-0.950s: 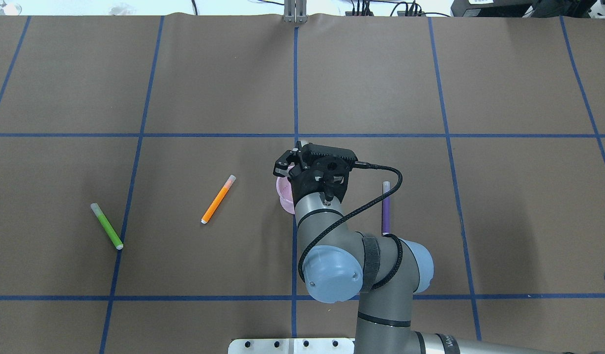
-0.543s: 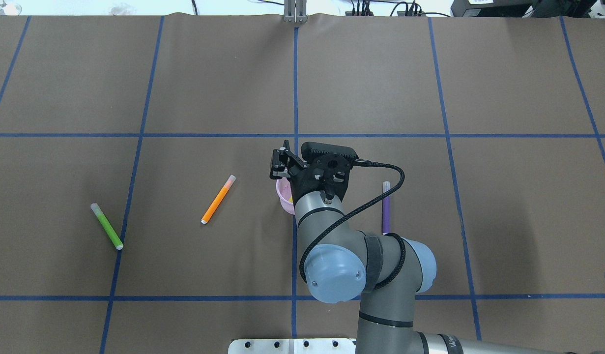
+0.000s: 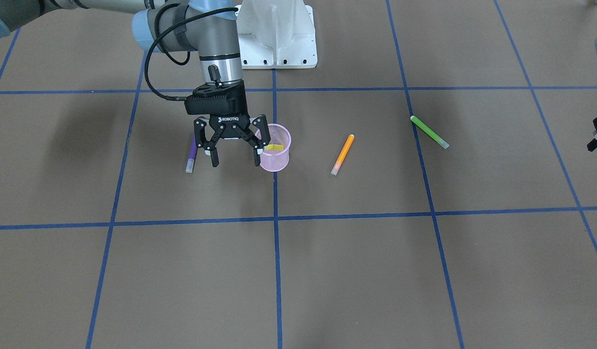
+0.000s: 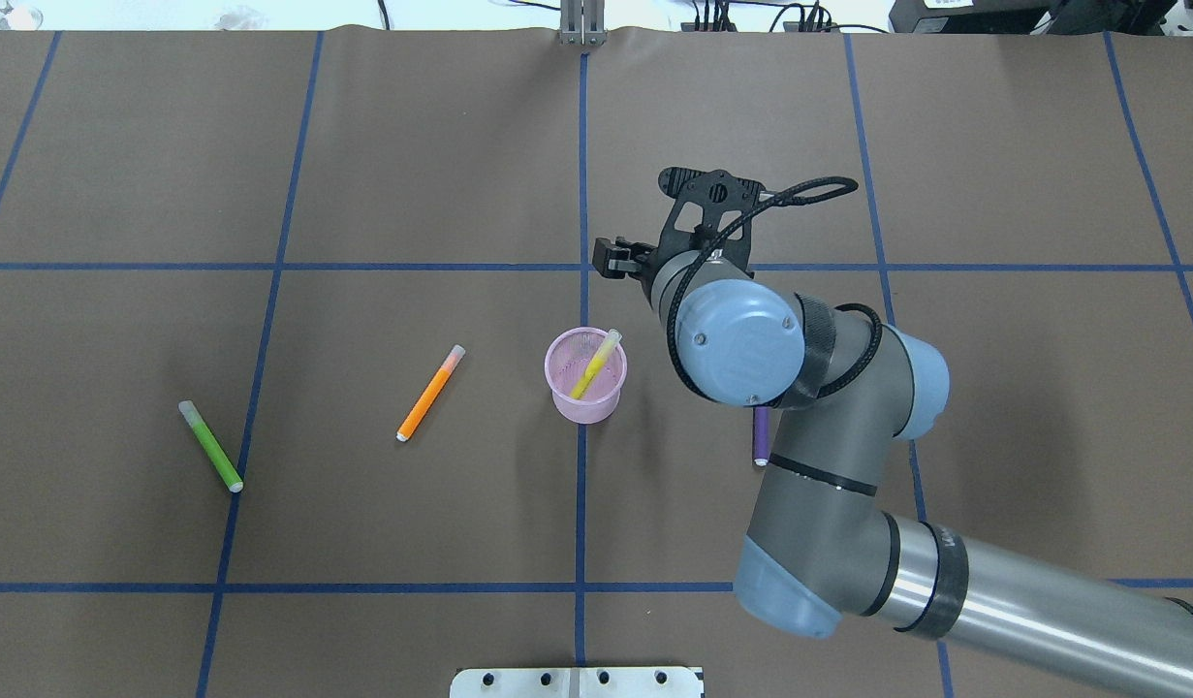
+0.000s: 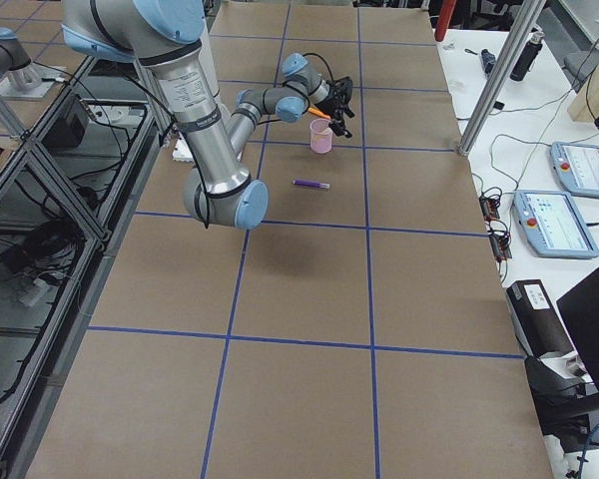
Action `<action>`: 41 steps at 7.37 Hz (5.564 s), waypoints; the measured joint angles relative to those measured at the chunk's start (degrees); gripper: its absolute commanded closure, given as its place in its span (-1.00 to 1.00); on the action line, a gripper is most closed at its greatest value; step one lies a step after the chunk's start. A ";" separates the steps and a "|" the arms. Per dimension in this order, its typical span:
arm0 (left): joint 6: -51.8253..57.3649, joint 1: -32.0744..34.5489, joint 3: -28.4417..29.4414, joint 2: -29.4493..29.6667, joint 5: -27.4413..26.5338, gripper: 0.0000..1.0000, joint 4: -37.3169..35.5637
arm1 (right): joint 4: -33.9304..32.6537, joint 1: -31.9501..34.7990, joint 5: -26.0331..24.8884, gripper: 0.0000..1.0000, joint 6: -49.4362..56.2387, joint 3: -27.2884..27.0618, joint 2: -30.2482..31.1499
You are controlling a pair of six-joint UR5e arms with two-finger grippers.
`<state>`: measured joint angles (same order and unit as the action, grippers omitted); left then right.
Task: Collect pens into pen holder
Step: 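Withdraw the right arm while the left arm reaches toward the green marker, then lower the left gripper onto the green marker and grasp it, then lift the green marker with the left gripper and carry it over the cup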
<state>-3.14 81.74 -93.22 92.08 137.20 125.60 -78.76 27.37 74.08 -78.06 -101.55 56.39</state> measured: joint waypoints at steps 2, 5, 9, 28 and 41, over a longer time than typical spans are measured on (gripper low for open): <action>-0.64 0.00 -0.05 0.01 0.00 -1.00 0.11 | -0.69 2.73 9.30 -0.99 4.33 -0.27 3.48; -12.42 -1.28 -0.37 -0.29 -0.41 -1.00 5.81 | -0.69 6.96 17.94 -0.99 7.71 -3.54 9.07; -48.18 -18.65 -2.97 -1.54 -17.05 -0.96 12.98 | -0.69 20.01 31.19 -0.99 19.84 -5.10 12.26; -98.13 -52.56 -15.62 -4.83 -43.99 1.00 -11.35 | 0.01 40.49 48.29 -0.99 44.61 -4.10 18.95; -38.38 -60.88 -13.20 29.48 -75.81 1.00 1.31 | -0.08 40.48 46.62 -0.99 43.75 -4.06 19.19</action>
<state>-41.52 20.86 -106.42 121.56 61.39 126.90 -78.84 67.85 120.70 -34.31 -105.61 75.58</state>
